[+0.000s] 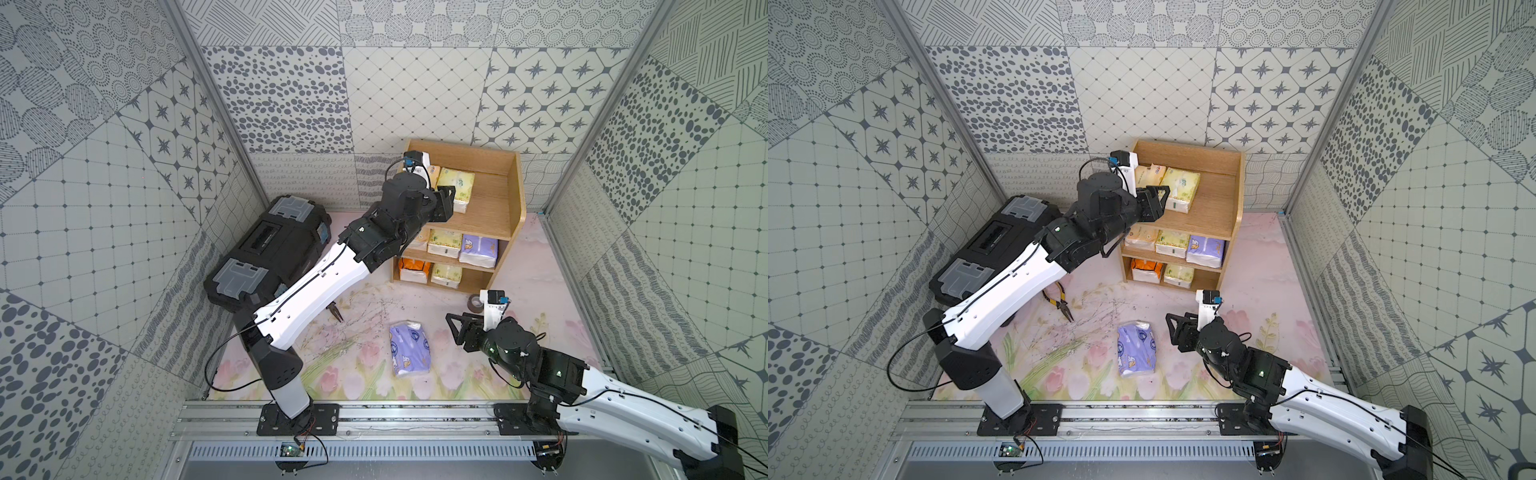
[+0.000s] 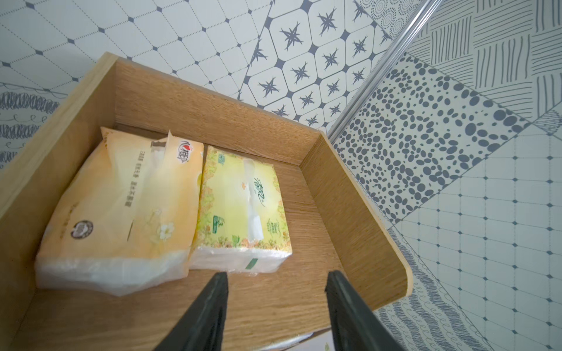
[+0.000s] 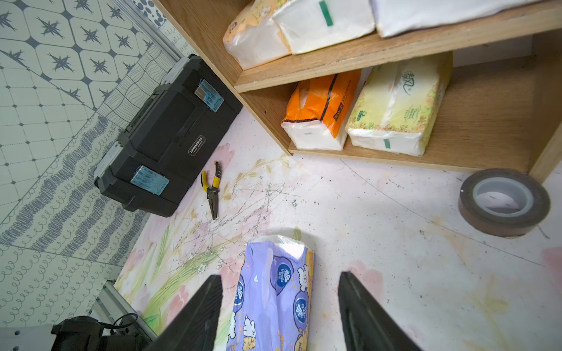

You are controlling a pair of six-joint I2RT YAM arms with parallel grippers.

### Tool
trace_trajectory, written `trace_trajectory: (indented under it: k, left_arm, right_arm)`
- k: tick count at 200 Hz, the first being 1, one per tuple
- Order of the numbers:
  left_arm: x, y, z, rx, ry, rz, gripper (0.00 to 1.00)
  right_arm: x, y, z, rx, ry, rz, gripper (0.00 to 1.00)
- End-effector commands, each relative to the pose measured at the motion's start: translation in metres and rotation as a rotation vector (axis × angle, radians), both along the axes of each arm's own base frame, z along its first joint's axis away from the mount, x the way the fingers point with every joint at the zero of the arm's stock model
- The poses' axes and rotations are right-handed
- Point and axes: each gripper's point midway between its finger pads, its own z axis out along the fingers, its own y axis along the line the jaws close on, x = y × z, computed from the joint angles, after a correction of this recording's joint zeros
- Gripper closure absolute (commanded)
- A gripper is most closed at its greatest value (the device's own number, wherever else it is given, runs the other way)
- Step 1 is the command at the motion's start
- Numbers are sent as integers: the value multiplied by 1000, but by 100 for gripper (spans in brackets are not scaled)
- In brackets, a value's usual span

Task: Remove the tissue boxes from the shelf
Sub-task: Pick up a box of tissues from the shelf.

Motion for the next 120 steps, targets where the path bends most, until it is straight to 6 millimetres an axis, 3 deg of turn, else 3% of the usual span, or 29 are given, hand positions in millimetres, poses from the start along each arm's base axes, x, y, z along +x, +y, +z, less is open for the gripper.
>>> trace_trajectory:
  k: [1,44,83,109,120]
  left_arm:
    - [16,-17,-7,212,-55,-124,44]
    - [32,-35,-29,283,-29,-164,48]
    - [42,-29,-53,332,22,-125,48]
    - [44,-23,-56,316,53,-105,49]
    - [44,-22,-57,314,54,-101,45]
  right_arm:
    - [3,-4,15,26,-33,-18,36]
    - [2,-9,14,31,-36,-35,36]
    - [2,-12,15,32,-40,-41,36]
    - [1,-13,13,31,-38,-43,36]
    - [1,-14,13,31,-38,-44,36]
